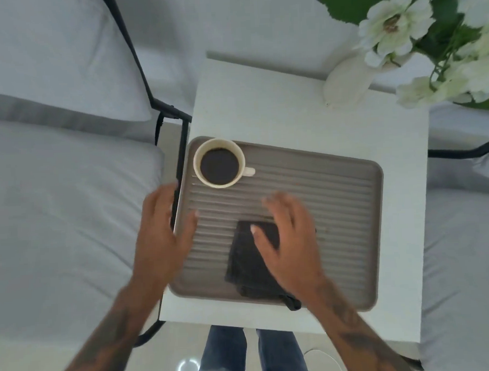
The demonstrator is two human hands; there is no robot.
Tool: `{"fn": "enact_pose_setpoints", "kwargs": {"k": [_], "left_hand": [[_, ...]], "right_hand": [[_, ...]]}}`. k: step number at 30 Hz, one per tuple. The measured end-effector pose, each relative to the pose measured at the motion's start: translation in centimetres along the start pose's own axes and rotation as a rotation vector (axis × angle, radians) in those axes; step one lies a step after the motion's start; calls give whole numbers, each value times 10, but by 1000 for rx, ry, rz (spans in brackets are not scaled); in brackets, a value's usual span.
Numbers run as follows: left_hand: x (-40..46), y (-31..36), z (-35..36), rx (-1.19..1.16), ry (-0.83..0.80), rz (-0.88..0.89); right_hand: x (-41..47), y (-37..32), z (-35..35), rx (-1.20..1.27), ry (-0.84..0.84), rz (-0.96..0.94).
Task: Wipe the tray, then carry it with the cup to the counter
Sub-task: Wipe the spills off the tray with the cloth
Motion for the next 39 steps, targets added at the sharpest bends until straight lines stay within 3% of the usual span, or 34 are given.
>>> {"fn": "enact_pose_setpoints", "kwargs": {"k": [4,9,12,18,23,31,35,39], "left_hand": [[-90,-17,42,352,-152,183],[-117,-38,69,576,-277,267],[-117,-37,69,620,-283,272],[-116,-39,71,662,-301,257],[-116,-40,73,695,-283,286],[-116,-45,77,799,-316,314],[-114,-43,75,790,-307,284],[-114,-43,76,771,-330,272]], "right_hand": [[-70,21,48,-258,-283,-215],[-75,44,54,-371,-300,-396],[-78,68,40,-399,-279,-376],[-96,147,-18,-485,-224,-148],[-74,126,-3,-445,-160,-45],[-29,-13,90,-311,-239,-326],[-30,17,69,-342,-238,-343],[-40,90,23,-456,-214,-230]]}}
Point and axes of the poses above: each hand's wrist, its own x-axis towards the middle knuckle, its own z-axis out of the palm, y = z × x, the point moved 8 cm from there along x, towards the middle knuckle, and after that the axes turned 10 degrees about y, right-handed, at the moved point
